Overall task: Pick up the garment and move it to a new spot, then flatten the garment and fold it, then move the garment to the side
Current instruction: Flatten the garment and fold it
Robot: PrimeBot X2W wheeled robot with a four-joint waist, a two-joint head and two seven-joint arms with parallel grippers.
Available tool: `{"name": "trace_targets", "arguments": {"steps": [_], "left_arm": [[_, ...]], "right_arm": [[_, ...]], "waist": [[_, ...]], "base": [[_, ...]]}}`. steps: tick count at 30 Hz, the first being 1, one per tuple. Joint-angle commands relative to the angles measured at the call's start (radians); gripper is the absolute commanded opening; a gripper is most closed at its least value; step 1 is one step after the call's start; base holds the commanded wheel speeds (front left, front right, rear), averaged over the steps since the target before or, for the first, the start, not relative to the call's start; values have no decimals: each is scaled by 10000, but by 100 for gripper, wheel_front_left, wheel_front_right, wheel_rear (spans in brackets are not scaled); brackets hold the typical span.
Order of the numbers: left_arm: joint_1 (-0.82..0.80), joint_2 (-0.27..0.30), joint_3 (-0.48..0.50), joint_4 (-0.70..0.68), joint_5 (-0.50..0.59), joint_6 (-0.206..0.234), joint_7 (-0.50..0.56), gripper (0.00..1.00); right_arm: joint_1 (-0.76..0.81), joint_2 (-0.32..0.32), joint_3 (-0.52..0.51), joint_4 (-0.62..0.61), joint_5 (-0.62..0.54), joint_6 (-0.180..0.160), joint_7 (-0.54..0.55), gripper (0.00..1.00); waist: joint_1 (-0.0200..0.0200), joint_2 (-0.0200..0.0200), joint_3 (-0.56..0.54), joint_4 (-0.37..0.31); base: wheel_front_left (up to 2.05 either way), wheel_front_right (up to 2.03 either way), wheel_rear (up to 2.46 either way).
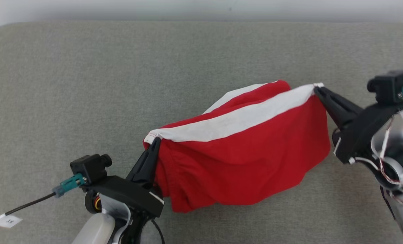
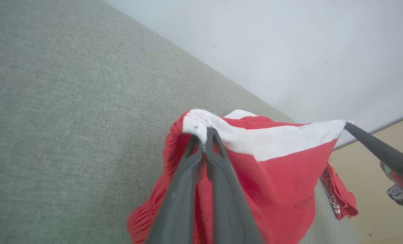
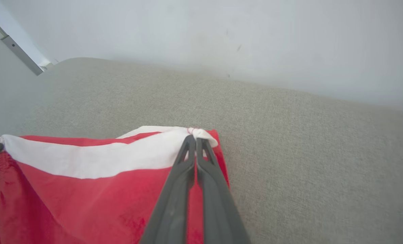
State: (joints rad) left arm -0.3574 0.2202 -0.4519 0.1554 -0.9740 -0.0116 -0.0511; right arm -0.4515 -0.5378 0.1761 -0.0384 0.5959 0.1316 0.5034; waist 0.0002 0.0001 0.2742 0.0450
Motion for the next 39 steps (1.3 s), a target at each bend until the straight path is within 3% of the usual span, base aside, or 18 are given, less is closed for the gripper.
{"name": "trace_targets", "arguments": {"steps": [1,7,14,15,16,17,26,32,39], "left_arm": [[-171,-59,11,89,114,30,-71,0],[-599,-389,-43,721,266,220,-256,0],[-959,-610,-160,1175,355,132,-447,0],[-1019,-628,-157,1231,407,135,-503,4],[-1073,-631,-167,1273,465,126,-589,46],[-1123,-636,-187,1328,539,118,-664,100],[-991,-283,-414,1661,1435,310,-1386,100],[-293,210,-251,1230,2352,954,-1958,100],[492,425,437,99,3758,1658,-2145,100]], "right_arm": [[-207,-55,136,185,-126,-25,-124,0],[-1742,-165,859,2007,-263,-27,-1014,0],[-2932,32,1483,3625,-712,-27,-1701,0],[-3027,70,1588,3761,-691,-27,-1689,19],[-3123,95,1630,3898,-665,-27,-1715,77],[-3191,104,1681,4014,-615,-27,-1733,100],[-2968,-149,2108,4145,152,-27,-1310,100],[-2050,-428,1511,3529,683,-27,-242,100],[-1441,-312,510,3422,205,-25,201,100]], "waist": [[-2,-1,290,289],[-2,-1,634,639],[-2,-1,940,924],[-2,-1,964,950],[-2,-1,972,964],[-2,-1,973,972],[-2,-1,465,812],[-2,-1,-30,621],[-2,-1,-62,695]], "base": [[0,0,0],[0,0,0],[0,0,0],[0,0,0],[0,0,0],[0,0,0],[0,0,0],[0,0,0],[0,0,0]]}}
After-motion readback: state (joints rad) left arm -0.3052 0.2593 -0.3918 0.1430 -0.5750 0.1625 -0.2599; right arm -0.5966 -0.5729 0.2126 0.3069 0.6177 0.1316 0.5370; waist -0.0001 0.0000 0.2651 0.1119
